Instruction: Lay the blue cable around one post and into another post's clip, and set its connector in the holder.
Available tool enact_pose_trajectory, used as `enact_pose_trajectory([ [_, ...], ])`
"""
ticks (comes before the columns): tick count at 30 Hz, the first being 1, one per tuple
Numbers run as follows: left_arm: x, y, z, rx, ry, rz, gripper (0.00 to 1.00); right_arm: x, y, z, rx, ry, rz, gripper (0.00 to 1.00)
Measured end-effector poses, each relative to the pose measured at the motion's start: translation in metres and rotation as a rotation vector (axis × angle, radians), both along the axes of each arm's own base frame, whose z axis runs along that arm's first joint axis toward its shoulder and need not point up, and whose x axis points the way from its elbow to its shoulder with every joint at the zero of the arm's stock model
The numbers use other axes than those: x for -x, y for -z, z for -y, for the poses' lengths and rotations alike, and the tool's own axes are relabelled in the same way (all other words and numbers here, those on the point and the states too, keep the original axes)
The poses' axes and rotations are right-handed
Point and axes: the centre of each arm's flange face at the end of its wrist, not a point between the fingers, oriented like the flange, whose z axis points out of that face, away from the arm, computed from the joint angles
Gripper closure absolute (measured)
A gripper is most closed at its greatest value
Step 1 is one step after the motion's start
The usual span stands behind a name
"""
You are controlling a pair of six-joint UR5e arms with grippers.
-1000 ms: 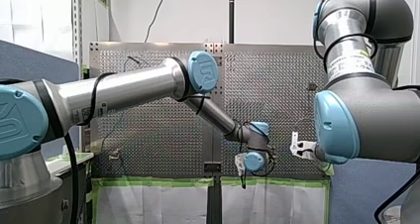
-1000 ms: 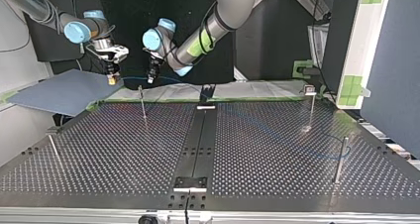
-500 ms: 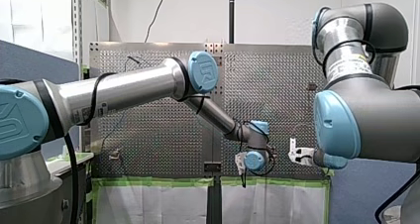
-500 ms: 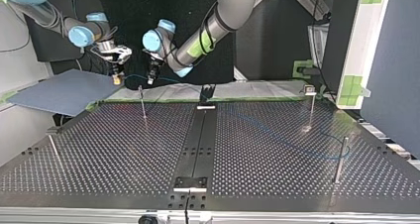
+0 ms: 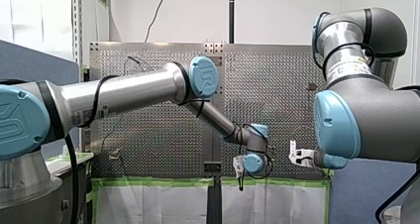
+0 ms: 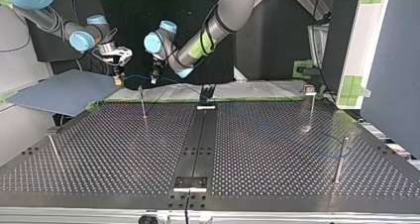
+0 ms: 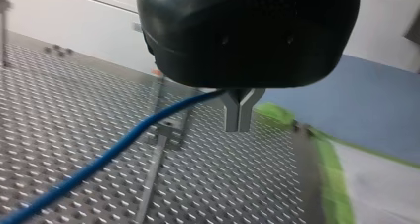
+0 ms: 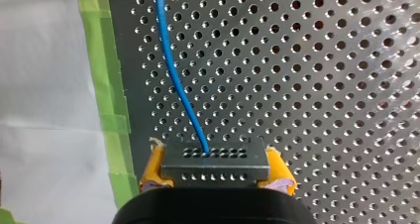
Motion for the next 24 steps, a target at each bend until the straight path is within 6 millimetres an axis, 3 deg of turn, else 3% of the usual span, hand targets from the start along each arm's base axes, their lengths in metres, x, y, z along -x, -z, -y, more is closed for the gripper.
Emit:
enact_pose_trajectory([
  [6, -0.012, 0.008, -0.007, -0.042, -0.028, -0.003, 0.99, 0.002, -0.001, 0.002, -0.016, 0.005, -0.001, 1.0],
  [17, -0.026, -0.022, -0.018, 0.02, -0.053, 0.032, 0.99, -0.003, -0.004, 0.005, -0.003, -0.01, -0.032, 1.0],
  [24, -0.03, -0.04, -0.004, 0.065, -0.043, 0.083, 0.99, -0.002, -0.003, 0.002, -0.013, -0.004, -0.078, 1.0],
])
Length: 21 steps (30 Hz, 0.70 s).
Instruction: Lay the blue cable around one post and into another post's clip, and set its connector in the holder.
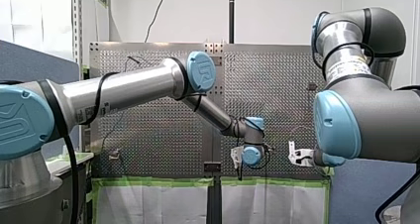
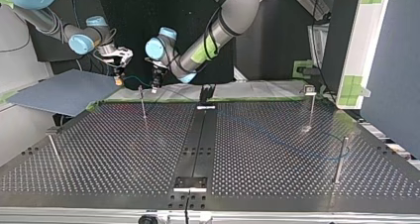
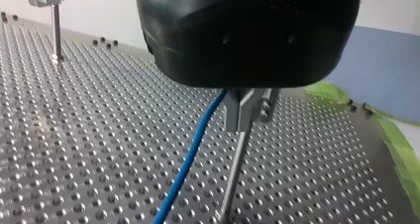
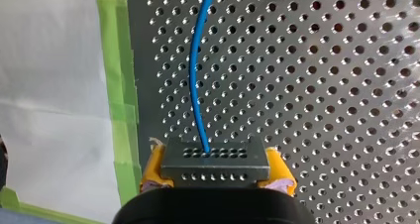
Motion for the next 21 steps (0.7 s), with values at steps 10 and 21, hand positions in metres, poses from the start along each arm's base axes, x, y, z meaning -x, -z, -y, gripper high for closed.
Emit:
enact_pose_trajectory([
  [10, 0.003, 0.006, -0.002, -0.011, 0.013, -0.007, 0.99, 0.003, -0.007, 0.003, 0.005, 0.003, 0.001, 1.0],
  [21, 0.002, 0.009, -0.006, -0.032, 0.007, -0.008, 0.99, 0.0, -0.021, 0.01, 0.03, -0.014, 0.038, 1.0],
])
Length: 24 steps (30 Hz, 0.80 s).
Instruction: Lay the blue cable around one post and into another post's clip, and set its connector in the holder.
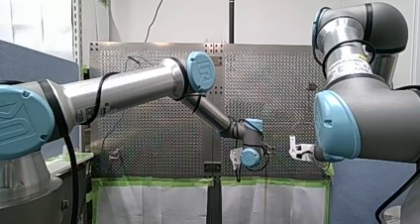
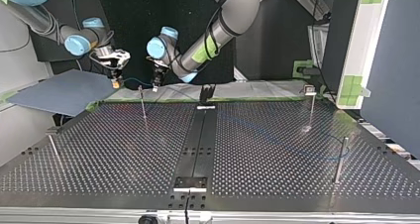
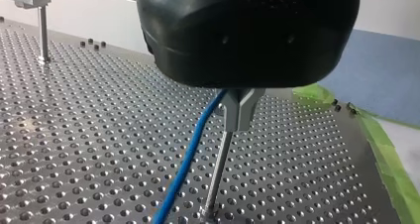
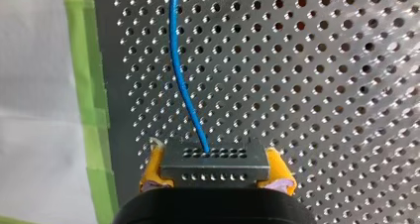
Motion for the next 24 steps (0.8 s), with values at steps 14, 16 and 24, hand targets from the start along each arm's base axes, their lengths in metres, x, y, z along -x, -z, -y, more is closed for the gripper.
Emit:
enact_pose_trajectory([
  [14, -0.003, 0.007, -0.008, -0.046, -0.01, 0.003, 0.99, 0.0, -0.011, 0.017, 0.027, 0.005, 0.057, 1.0],
  [16, -0.003, 0.008, -0.009, -0.048, -0.009, 0.002, 0.99, 0.0, -0.013, 0.02, 0.03, 0.007, 0.059, 1.0],
  [24, -0.009, 0.009, -0.013, -0.05, -0.007, -0.001, 0.99, -0.001, -0.018, 0.027, 0.043, 0.007, 0.067, 1.0],
])
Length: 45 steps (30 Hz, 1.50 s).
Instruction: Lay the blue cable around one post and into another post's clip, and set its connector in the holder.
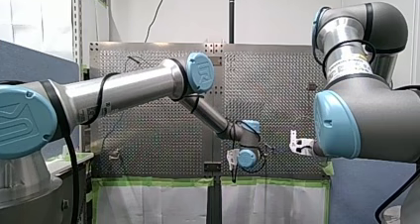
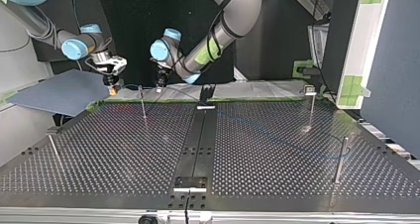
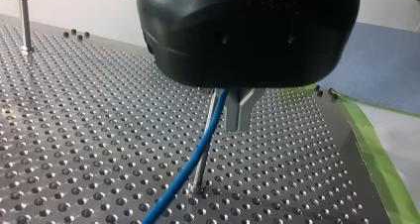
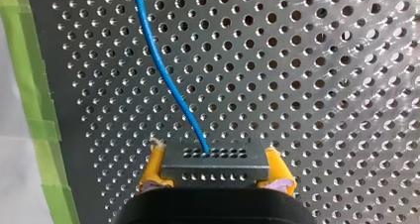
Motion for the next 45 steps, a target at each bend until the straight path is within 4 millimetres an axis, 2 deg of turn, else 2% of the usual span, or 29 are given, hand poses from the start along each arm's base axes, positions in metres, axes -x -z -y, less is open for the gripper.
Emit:
enact_pose_trajectory([
  [11, -0.002, 0.003, -0.001, -0.001, 0.02, -0.006, 0.99, -0.004, -0.002, 0.002, 0.004, -0.008, 0.014, 1.0],
  [20, -0.003, 0.038, -0.003, -0.038, 0.038, -0.059, 0.99, -0.007, -0.002, 0.002, 0.003, -0.014, 0.015, 1.0],
  [23, -0.008, 0.041, -0.006, -0.029, 0.035, -0.068, 0.99, -0.007, -0.002, 0.002, 0.001, -0.011, 0.017, 1.0],
  [30, -0.018, 0.034, -0.008, -0.01, 0.032, -0.064, 0.99, -0.008, -0.002, 0.002, -0.003, -0.01, 0.036, 1.0],
  [35, -0.022, 0.019, -0.004, 0.01, 0.038, -0.047, 0.99, -0.008, -0.003, 0.003, 0.003, -0.007, 0.045, 1.0],
  [45, -0.022, 0.007, 0.004, 0.031, 0.058, -0.03, 0.99, -0.005, -0.006, 0.011, 0.04, 0.01, 0.087, 1.0],
])
